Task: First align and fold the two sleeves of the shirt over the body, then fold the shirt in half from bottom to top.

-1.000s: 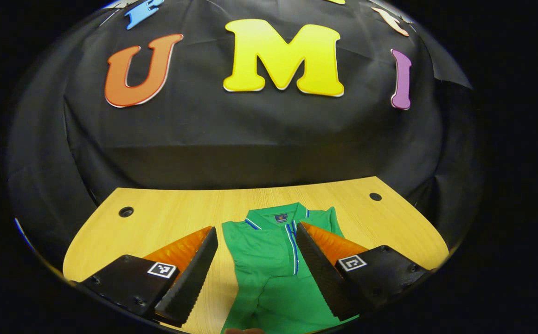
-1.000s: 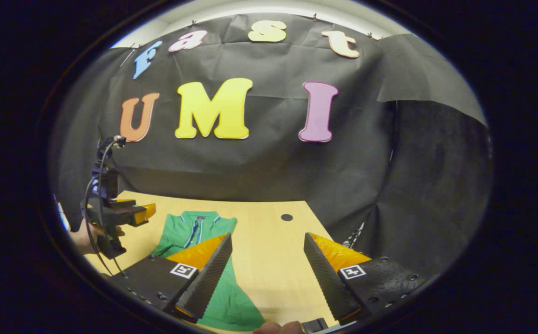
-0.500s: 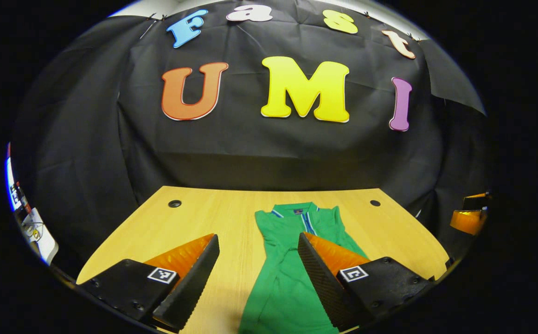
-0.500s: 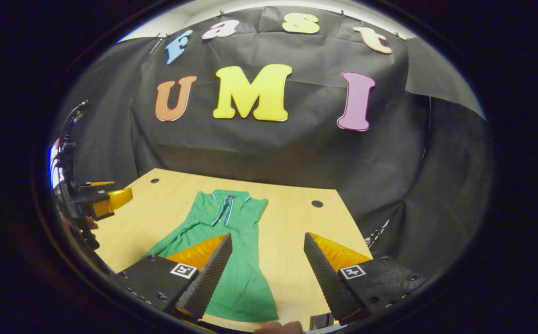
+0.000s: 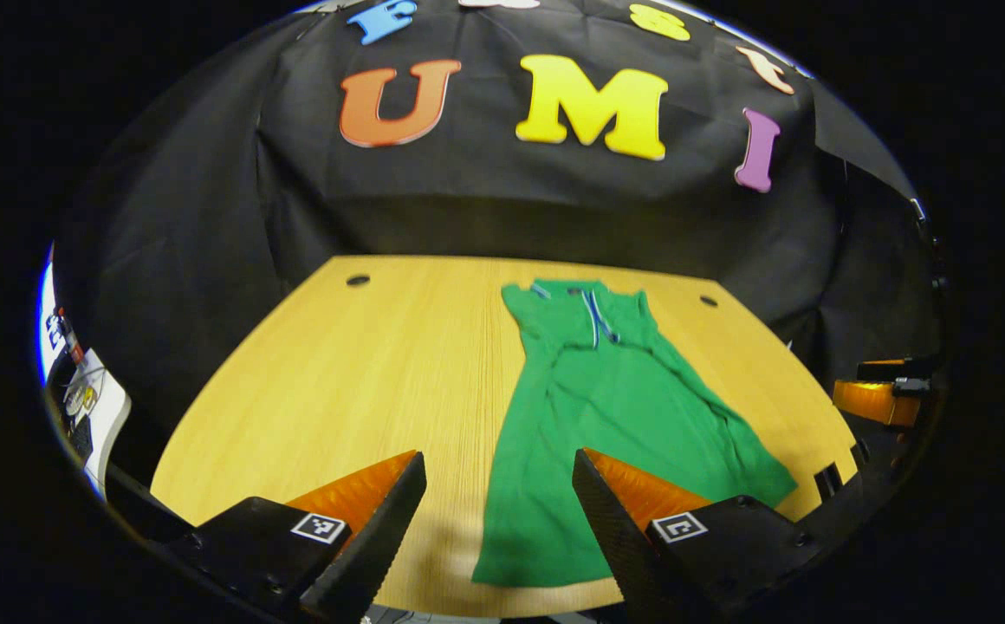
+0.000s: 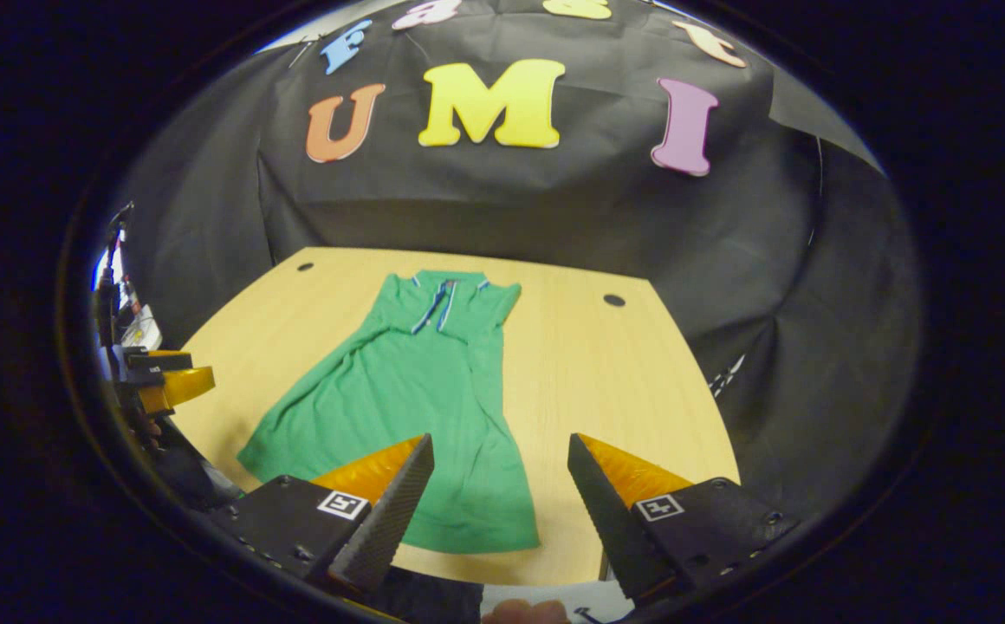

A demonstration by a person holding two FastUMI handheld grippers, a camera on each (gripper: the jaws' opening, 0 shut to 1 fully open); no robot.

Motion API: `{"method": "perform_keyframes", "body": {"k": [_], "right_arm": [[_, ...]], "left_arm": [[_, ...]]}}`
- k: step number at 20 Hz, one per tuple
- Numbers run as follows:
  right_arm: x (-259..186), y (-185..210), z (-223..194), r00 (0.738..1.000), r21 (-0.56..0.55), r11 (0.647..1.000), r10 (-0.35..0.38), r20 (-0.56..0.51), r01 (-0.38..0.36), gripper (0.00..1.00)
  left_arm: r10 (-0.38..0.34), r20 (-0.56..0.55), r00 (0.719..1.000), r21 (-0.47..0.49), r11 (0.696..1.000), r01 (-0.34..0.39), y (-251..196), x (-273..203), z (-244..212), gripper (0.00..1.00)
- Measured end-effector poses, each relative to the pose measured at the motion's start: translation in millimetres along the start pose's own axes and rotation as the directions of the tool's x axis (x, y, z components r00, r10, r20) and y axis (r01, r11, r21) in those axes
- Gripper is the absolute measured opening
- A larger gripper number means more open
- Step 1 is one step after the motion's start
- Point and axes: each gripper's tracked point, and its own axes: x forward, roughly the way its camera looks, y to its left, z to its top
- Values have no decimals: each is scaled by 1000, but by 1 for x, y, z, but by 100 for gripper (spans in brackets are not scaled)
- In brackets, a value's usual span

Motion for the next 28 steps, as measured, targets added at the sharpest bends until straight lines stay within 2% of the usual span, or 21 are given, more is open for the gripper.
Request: {"method": "perform_keyframes", "body": {"k": [5,8,10,13,17,23,28], "right_arm": [[11,1,-58,990,-10,1000,7,-140,-9,98],[20,-3,-85,976,-19,1000,10,-217,-14,96],[29,-6,-101,962,-26,1000,4,-271,-11,96],[43,-11,-126,923,-38,999,-5,-384,-11,96],[57,-14,-127,904,-22,1000,6,-428,-17,96],[74,-21,-140,864,-5,1000,14,-502,-19,96],[73,-18,-144,854,75,997,58,-517,-23,92]], "left_arm": [[-28,-138,990,32,999,33,-1,4,-44,100],[-28,-225,974,-3,1000,28,-2,16,-63,100],[-6,-277,961,4,1000,8,3,21,-74,100],[-6,-354,935,-13,1000,1,6,27,-91,100],[-2,-405,914,-21,1000,-7,6,30,-100,100],[49,-445,894,41,999,-34,15,40,-113,100],[52,-456,888,31,999,-42,15,48,-111,100]]}}
